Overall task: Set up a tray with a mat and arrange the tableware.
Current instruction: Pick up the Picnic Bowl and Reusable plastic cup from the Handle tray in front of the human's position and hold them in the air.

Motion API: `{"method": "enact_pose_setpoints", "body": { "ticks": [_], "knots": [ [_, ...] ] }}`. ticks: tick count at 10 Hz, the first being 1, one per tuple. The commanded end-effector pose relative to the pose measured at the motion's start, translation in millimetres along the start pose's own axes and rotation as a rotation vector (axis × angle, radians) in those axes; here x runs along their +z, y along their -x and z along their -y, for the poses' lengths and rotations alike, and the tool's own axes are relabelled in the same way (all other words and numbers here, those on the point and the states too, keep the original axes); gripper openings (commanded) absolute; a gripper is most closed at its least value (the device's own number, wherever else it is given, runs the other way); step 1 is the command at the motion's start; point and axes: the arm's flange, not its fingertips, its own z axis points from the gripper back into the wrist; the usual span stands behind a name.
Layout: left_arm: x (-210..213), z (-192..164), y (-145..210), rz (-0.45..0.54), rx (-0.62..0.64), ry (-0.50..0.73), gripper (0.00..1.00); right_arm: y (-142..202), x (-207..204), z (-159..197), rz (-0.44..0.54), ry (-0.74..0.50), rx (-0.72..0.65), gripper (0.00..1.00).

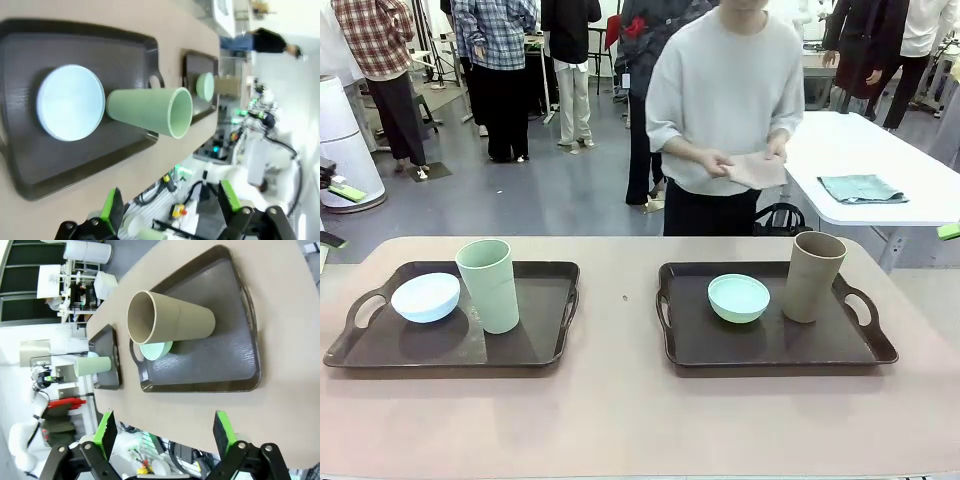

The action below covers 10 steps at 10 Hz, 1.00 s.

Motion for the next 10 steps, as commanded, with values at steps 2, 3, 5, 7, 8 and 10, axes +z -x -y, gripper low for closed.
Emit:
{"method": "enact_pose_setpoints", "body": {
  "ticks": [2, 3, 5, 7, 8, 10],
  "knots": [
    [25, -14, 7, 0.074, 0.047, 0.033, 1.00, 3, 18, 9, 0.032, -0.045, 0.000, 1.00],
    [17, -10, 3, 0.040, 0.041, 0.005, 1.00, 1, 7, 4, 0.032, 0.020, 0.018, 1.00],
    [17, -10, 3, 0.040, 0.041, 0.005, 1.00, 3, 19, 9, 0.026, -0.024, -0.015, 1.00],
    [17, -10, 3, 0.040, 0.041, 0.005, 1.00, 3, 19, 9, 0.026, -0.024, -0.015, 1.00],
    [17, -10, 3, 0.040, 0.041, 0.005, 1.00, 3, 19, 9, 0.026, -0.024, -0.015, 1.00],
    [17, -10, 3, 0.040, 0.041, 0.005, 1.00, 3, 19, 9, 0.026, -0.024, -0.015, 1.00]
  ]
}}
